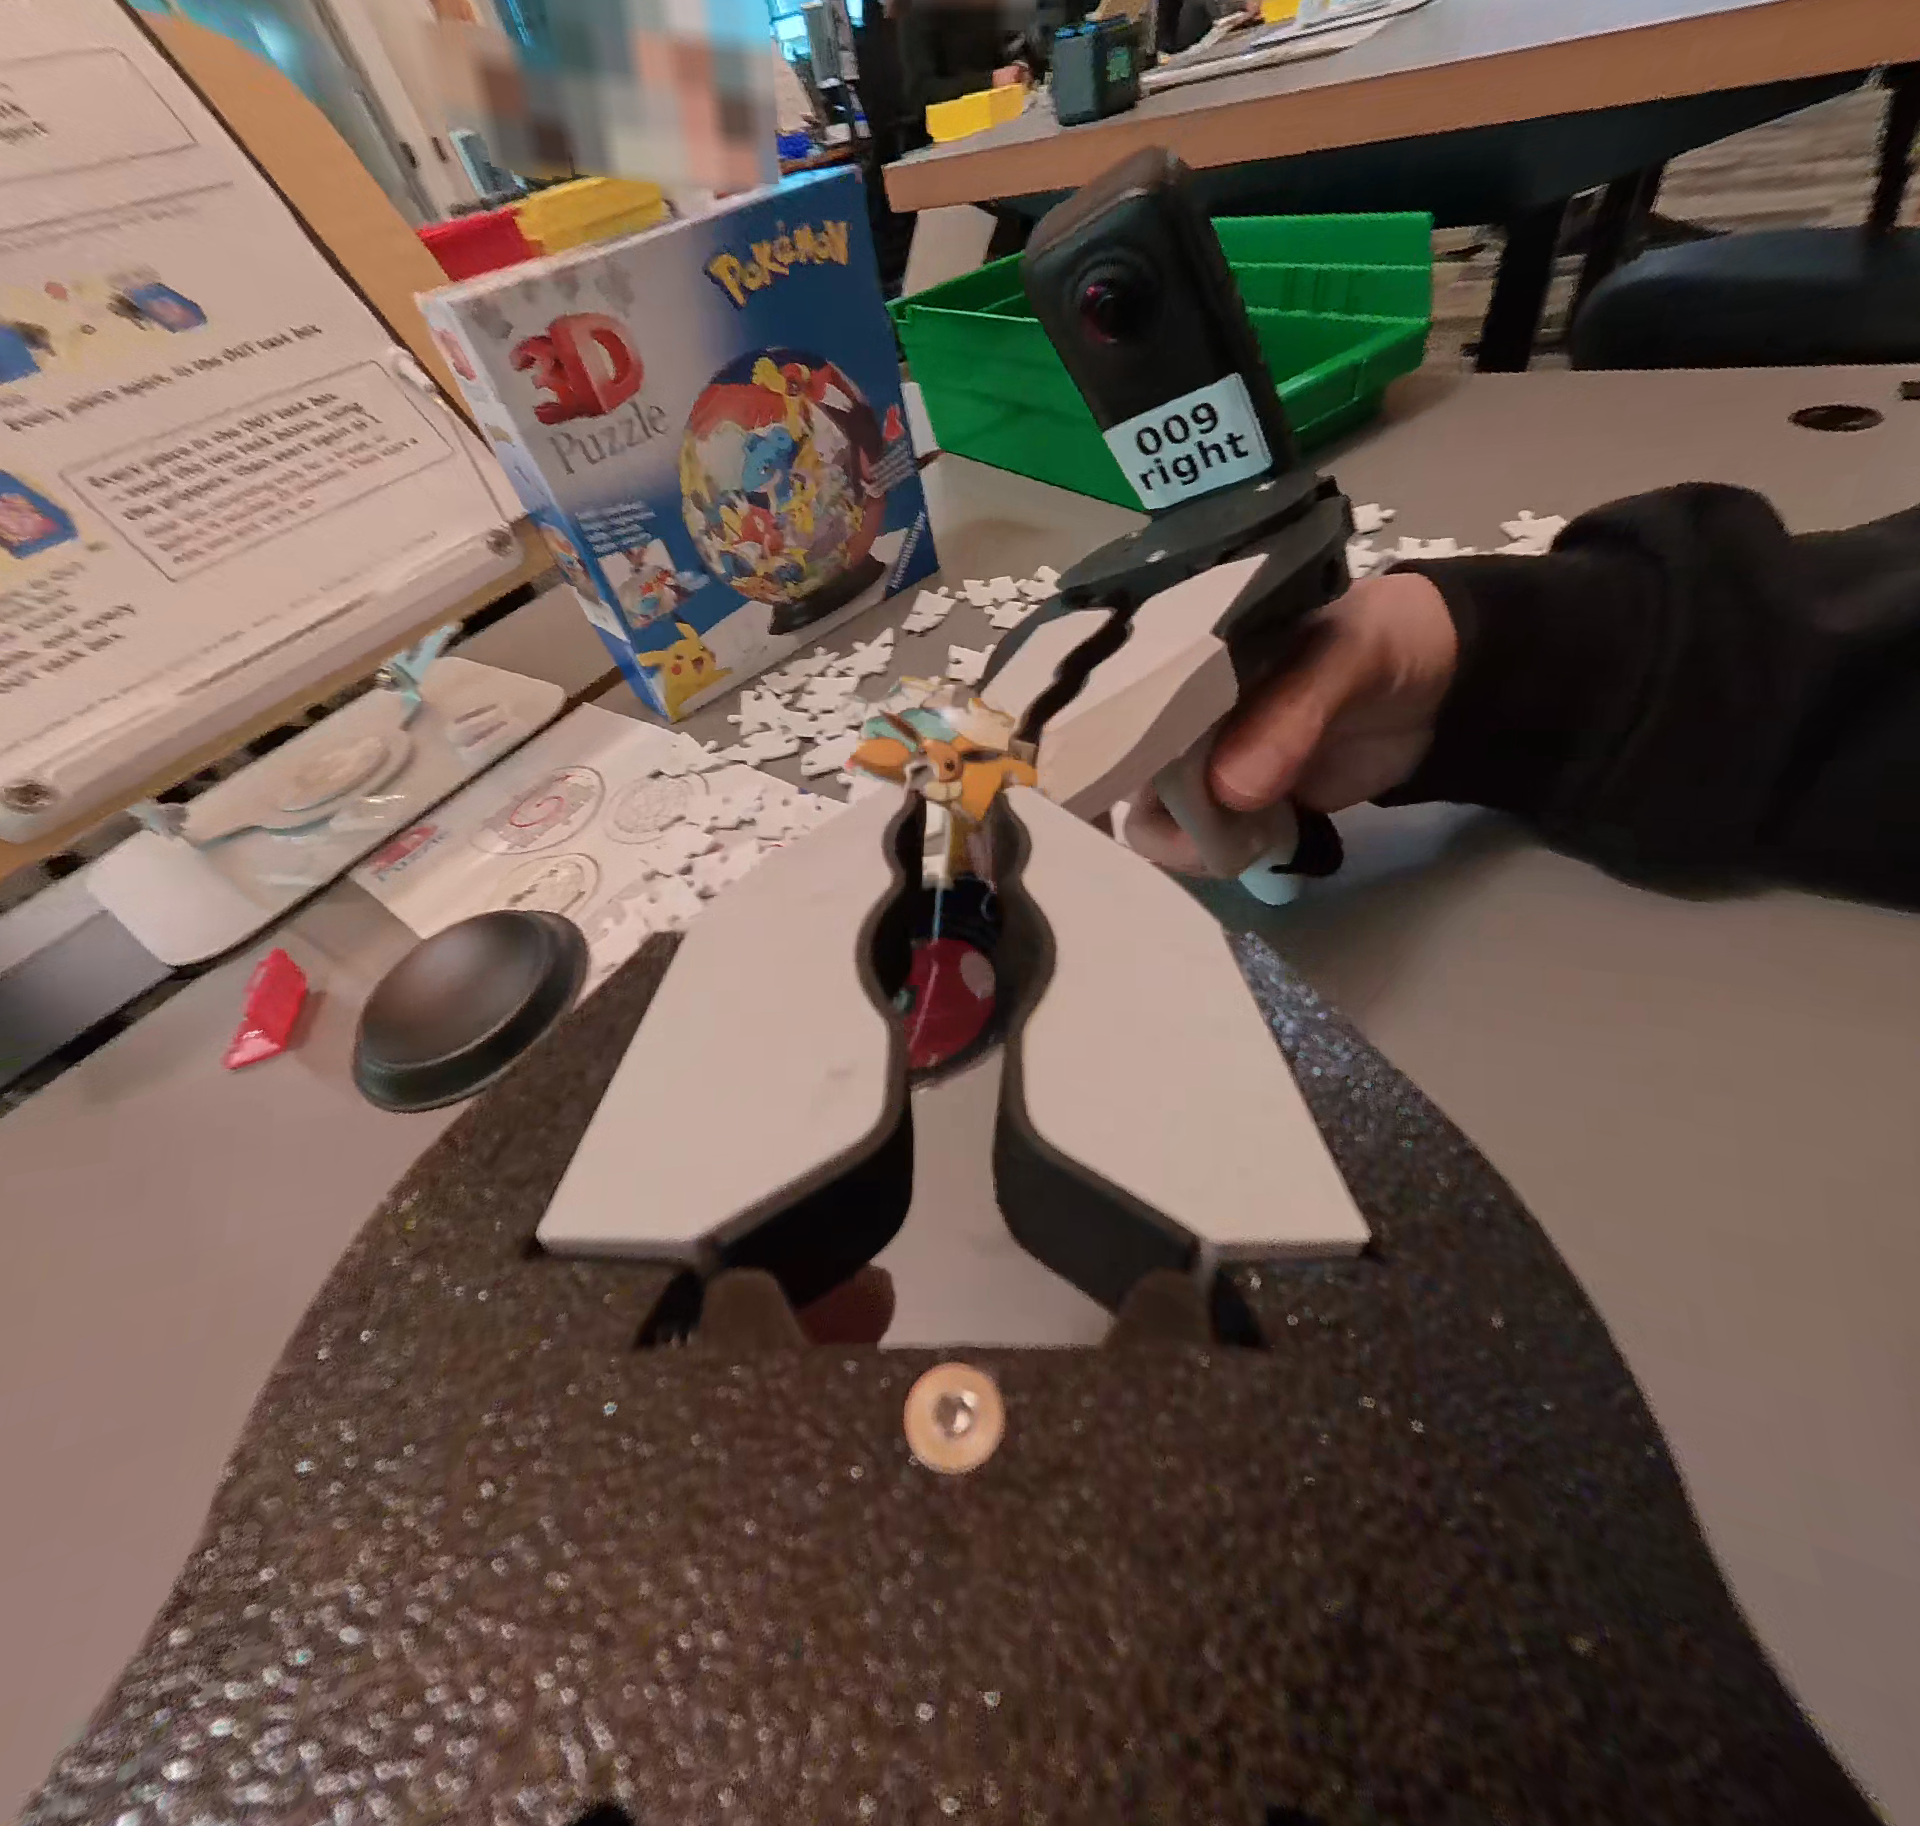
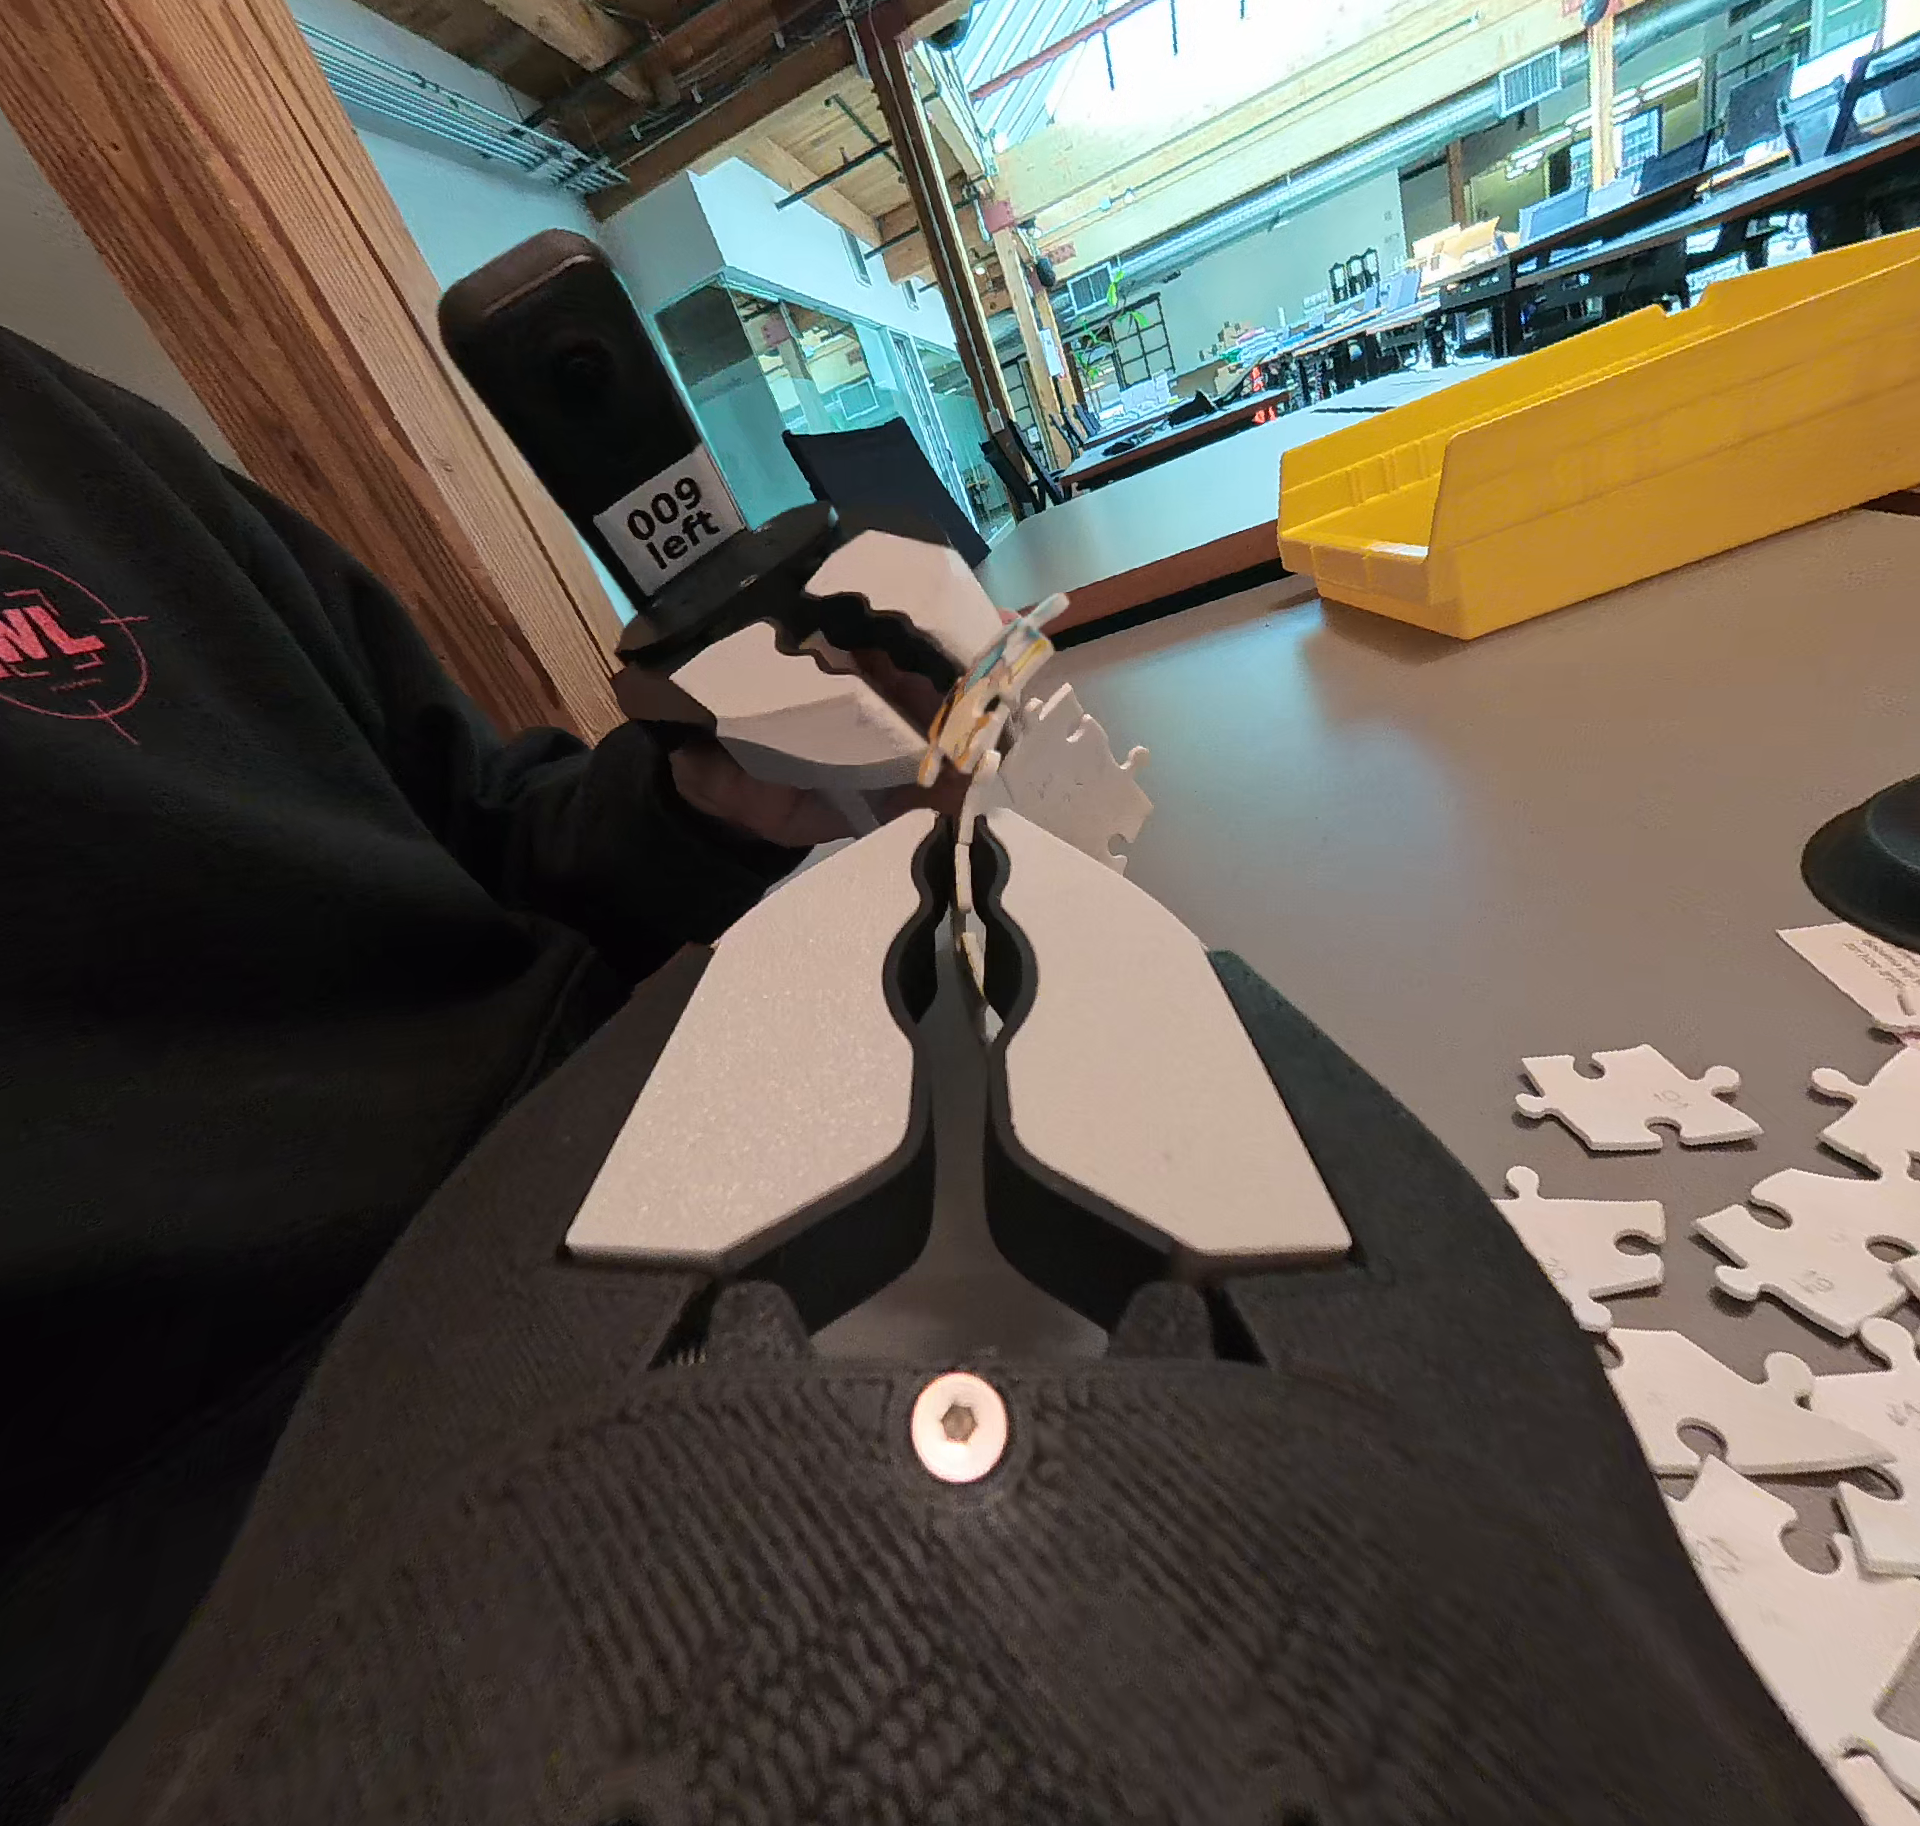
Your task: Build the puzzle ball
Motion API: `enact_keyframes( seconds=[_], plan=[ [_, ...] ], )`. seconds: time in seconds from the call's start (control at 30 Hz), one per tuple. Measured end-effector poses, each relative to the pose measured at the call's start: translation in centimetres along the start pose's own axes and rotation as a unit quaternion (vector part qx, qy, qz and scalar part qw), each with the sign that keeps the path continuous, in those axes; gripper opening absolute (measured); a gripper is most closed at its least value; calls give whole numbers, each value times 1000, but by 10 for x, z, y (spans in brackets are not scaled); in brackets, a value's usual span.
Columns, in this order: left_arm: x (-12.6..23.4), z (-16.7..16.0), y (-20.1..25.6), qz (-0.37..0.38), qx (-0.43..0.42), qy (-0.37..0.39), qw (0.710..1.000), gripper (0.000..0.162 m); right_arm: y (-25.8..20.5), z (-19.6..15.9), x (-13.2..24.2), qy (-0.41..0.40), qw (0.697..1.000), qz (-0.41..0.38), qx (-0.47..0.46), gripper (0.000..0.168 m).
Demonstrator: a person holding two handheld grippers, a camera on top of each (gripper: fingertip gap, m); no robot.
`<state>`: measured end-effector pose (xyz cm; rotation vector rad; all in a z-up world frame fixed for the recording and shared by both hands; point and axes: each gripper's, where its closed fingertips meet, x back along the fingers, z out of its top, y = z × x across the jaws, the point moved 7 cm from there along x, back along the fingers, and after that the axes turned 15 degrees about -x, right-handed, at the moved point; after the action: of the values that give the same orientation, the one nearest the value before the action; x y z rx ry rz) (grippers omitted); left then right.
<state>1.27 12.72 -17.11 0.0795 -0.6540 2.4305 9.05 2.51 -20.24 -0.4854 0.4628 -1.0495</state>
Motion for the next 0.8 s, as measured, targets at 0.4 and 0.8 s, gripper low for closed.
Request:
enact_keyframes(
  seconds=[0.4, 0.8],
  plan=[
    [-7, 14, 3, 21, -20, -78, 997, 16, 2, 6, 3, 66, 993, 52, -78, 3],
    [-15, 25, -5, 14, 10, -71, 997, 28, 7, 10, 7, 121, 972, 92, -178, 3]
  ],
)
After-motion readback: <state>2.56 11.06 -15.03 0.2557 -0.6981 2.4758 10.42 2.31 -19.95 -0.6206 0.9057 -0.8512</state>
